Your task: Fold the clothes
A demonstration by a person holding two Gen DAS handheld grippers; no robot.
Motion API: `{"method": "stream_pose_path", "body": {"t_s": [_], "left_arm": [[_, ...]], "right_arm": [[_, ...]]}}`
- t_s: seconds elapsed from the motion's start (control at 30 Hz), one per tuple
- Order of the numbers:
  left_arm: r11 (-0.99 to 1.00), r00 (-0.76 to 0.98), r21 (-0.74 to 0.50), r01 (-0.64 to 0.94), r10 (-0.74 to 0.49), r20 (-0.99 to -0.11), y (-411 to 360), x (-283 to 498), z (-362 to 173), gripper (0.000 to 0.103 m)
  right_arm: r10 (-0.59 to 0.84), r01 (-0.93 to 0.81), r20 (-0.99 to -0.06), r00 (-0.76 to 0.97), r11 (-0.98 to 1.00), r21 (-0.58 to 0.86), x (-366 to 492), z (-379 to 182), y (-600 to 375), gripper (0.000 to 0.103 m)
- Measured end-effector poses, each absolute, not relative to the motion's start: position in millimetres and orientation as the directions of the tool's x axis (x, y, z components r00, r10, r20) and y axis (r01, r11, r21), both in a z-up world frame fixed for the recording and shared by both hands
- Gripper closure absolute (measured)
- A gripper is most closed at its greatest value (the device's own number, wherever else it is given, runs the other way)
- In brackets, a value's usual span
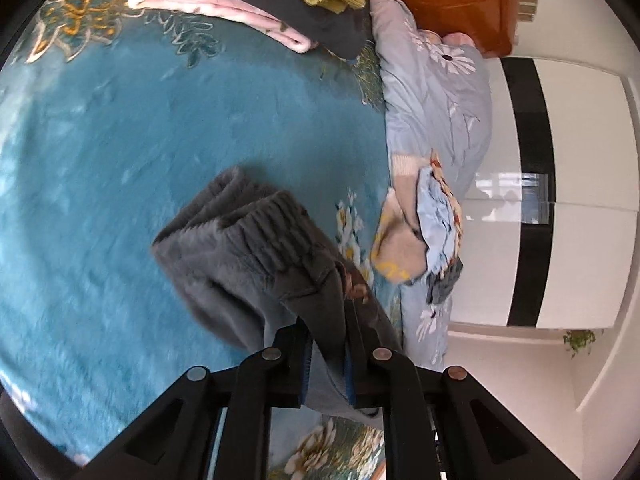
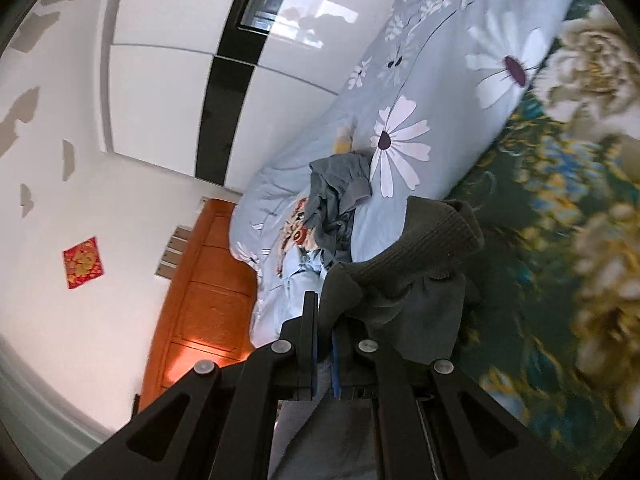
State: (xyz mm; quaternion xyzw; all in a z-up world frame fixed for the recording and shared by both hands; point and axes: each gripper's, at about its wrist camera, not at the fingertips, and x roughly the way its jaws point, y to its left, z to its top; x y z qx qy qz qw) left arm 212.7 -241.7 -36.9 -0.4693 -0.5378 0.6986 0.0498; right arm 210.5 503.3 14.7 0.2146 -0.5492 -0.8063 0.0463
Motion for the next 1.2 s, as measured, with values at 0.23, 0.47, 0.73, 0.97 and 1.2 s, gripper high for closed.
{"method": "stream_pose_path", "body": {"t_s": [0.23,0.47,0.73,0.97,1.2], "left_arm": [[-0.446,-0.530,-0.759,0.474,0.544,-0.651,-244.5,170.0,-67.3,0.086],[-0.424,-0.533,-0.777,0.465,0.567,-0.629,-247.3,147.9,-97.8,0.078],[-0.462,-0.590,-0.827,0.320,0.586,-0.555,-241.4,173.0,-68.7,0.038],[-0.450,-0.617,-0.779,0.437,0.480,-0.624,-258.1,225.4,-82.5,0.036],[-0.407,-0.563,-0.735,0.542,0.474,-0.677,-258.9,259.5,-128.8,0.036]], "right_arm": [[-0.283,-0.265,-0.410,-0.867,-0.435,0.861,124.2,-9.0,491.5,0.098],[-0.257,-0.340,-0.485,-0.836,-0.452,0.825,88.4,-38.9,488.5,0.098],[-0.265,-0.384,-0.528,-0.807,-0.444,0.810,80.2,-62.7,481.9,0.087],[-0.308,-0.308,-0.487,-0.818,-0.480,0.822,100.2,-46.6,471.4,0.048],[-0.243,-0.363,-0.533,-0.810,-0.507,0.782,166.5,-53.7,490.9,0.037]]}}
